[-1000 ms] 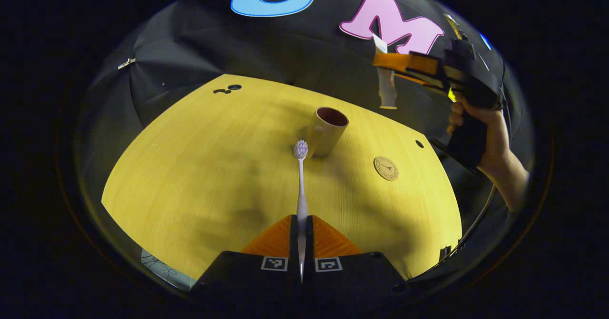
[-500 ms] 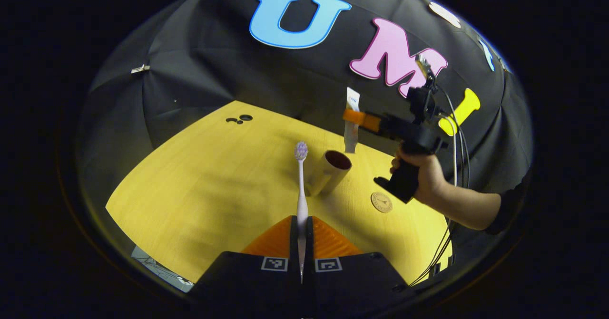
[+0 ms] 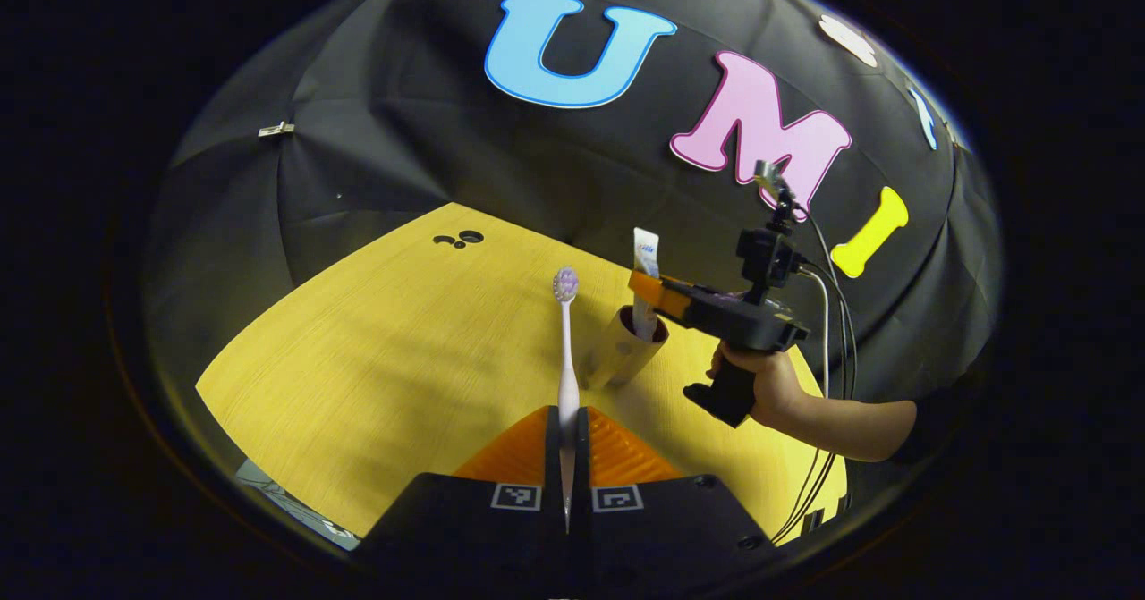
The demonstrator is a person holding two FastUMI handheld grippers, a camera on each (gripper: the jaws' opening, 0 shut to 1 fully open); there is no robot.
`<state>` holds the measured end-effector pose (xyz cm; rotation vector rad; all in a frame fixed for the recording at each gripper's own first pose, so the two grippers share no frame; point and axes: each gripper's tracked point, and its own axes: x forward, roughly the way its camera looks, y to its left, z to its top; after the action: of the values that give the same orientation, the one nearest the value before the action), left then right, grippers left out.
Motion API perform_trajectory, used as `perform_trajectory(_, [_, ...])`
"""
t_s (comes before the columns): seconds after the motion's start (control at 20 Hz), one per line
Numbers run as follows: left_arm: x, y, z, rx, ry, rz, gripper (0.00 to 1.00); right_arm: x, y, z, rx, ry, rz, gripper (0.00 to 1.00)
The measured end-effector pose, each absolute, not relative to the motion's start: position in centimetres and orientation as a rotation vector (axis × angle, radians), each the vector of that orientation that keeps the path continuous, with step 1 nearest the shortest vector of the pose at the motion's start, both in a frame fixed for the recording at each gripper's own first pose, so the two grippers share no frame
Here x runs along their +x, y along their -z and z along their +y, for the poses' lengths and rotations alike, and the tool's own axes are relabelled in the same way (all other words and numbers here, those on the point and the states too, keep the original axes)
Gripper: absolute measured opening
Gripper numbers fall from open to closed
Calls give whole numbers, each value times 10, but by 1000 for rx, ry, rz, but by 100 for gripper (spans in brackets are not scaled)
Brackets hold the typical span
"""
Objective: Put the toothbrush and toothpaste on the desktop into the cup, then pick up the cup and place it on the coaster on the desktop.
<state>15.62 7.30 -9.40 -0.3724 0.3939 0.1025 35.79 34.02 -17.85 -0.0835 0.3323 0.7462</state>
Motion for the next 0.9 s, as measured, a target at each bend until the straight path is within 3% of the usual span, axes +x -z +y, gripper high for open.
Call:
perform_trajectory(0.05, [157,96,72,-365,-101,397,1,355,186,339,-91,-748,359,31])
perform_trajectory(0.15, [156,98,69,-363,-97,402,6,345,192,337,-85,-761,399,27])
perform_trajectory(0.2, [157,96,67,-361,-95,398,6,341,192,332,-86,-761,397,65])
perform_trajectory(0.25, [157,96,66,-359,-93,396,6,342,191,331,-91,-755,389,48])
perform_trajectory(0.3, [157,96,64,-357,-91,392,6,340,188,327,-86,-754,392,61])
perform_trajectory(0.45, [160,92,58,-354,-84,367,6,332,172,312,-45,-742,392,80])
perform_trajectory(0.5, [163,88,57,-349,-82,352,6,331,164,303,-34,-729,382,99])
perform_trajectory(0.9, [221,34,29,-260,4,172,7,343,123,184,-25,-548,318,100])
